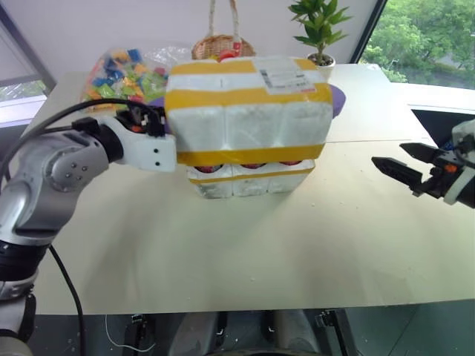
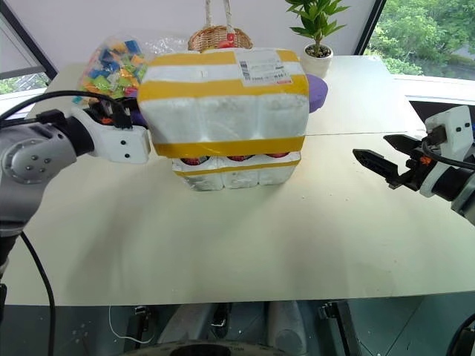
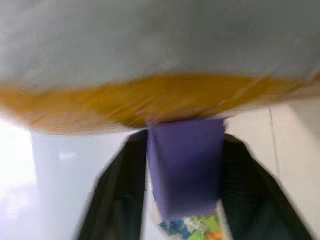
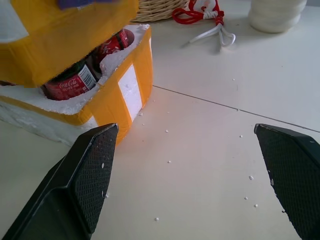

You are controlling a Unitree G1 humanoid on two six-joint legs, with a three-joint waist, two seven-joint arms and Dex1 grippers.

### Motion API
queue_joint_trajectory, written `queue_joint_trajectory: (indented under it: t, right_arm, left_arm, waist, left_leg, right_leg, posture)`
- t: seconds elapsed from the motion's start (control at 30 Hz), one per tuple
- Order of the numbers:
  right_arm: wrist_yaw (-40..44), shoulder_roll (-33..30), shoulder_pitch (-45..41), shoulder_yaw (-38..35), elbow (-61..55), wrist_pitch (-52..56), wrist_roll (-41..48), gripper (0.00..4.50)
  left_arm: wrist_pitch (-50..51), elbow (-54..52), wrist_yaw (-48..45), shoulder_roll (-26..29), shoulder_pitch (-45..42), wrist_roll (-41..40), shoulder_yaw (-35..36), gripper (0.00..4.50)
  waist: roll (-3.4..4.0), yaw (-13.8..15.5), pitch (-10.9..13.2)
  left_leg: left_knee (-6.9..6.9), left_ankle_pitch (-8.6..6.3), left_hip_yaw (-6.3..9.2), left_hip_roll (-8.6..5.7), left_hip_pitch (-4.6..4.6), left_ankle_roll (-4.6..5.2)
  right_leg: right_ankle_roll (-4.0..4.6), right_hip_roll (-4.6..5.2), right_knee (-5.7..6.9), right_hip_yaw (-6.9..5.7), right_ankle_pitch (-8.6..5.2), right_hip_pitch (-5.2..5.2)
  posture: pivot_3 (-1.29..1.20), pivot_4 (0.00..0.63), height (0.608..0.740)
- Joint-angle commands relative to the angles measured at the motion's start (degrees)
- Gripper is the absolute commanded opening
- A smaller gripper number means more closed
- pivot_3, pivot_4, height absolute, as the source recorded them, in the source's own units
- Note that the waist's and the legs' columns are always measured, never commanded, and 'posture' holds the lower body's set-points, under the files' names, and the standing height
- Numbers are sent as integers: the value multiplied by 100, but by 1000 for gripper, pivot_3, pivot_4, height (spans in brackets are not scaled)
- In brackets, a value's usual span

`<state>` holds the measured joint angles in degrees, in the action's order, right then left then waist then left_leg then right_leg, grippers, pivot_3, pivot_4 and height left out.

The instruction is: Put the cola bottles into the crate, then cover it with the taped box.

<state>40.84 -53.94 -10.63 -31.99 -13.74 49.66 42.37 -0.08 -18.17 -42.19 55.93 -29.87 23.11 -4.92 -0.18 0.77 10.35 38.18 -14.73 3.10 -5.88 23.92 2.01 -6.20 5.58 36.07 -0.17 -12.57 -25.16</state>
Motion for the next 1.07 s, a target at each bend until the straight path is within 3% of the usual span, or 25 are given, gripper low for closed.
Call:
queue_joint_trajectory:
  t: [0.03, 0.07, 0.1, 0.27, 0.47, 0.67, 0.77, 0.93, 1.07]
  right_arm:
    - [39, -32, -30, -59, -64, -129, -22, 4500]
    - [59, -41, -12, -54, -67, -132, -31, 4500]
    - [95, -59, 17, -59, -80, -134, -38, 4500]
    - [245, -172, 136, -148, -71, -153, -111, 4500]
    - [473, -294, 223, -145, 43, -192, -190, 4500]
    - [850, -502, 175, -19, 306, -361, -296, 4500]
    - [1190, -654, 62, 49, 362, -363, -194, 4500]
    - [1787, -830, -127, 324, 188, -642, -180, 4500]
    - [1896, -859, -314, 521, 240, -713, -214, 4500]
  left_arm:
    - [-100, -42, 75, 32, 229, 136, 121, 3682]
    - [-114, -17, 75, 33, 312, 149, 130, 4186]
    - [-91, -2, 47, 37, 411, 110, 168, 4411]
    - [0, 74, -127, 89, 847, -463, 658, 4411]
    - [669, 202, -1735, 148, 1728, -3029, 1813, 4411]
    - [3467, 679, -3146, 649, 1807, -5657, 2891, 4411]
    - [4784, 1299, -3271, 908, 1097, -6656, 3068, 4411]
    - [4846, 1737, -3707, 1279, 929, -6549, 2652, 4411]
    - [4680, 1820, -3662, 1217, 802, -6441, 2447, 4411]
  waist:
    - [0, 0, 0]
    - [0, 0, 0]
    - [0, 0, 0]
    - [0, 2, 0]
    - [4, -8, -1]
    - [5, -3, 0]
    - [5, 4, 0]
    - [13, -52, 1]
    - [12, -62, 2]
  left_leg:
    - [0, 0, 0, 0, 0, 0]
    - [0, 0, 0, 0, 0, 0]
    - [0, 0, 0, 0, 0, 0]
    - [0, 0, 0, 0, -1, 1]
    - [-1, -1, 0, 4, -1, 0]
    - [2, -1, 0, 8, -3, 0]
    - [3, -1, 1, 7, -13, 1]
    - [-12, -3, -6, 6, -42, 3]
    - [-17, -4, -6, 13, -45, 0]
  right_leg:
    - [0, 0, 0, 0, 0, 0]
    - [0, 0, 0, 0, 0, 0]
    - [0, 0, 0, 0, 0, 0]
    - [0, 1, 0, 0, 0, 0]
    - [1, 2, -1, 0, -1, -2]
    - [2, -2, 0, -3, -2, 2]
    - [1, -2, -3, -5, -2, 14]
    - [0, -2, -4, -3, -4, 30]
    - [3, -2, -5, 2, -5, 31]
  posture:
    - [0, 150, 732]
    - [0, 150, 732]
    - [0, 150, 732]
    - [0, 150, 732]
    - [0, 150, 732]
    - [0, 150, 732]
    - [0, 150, 732]
    - [0, 150, 732]
    - [0, 150, 732]
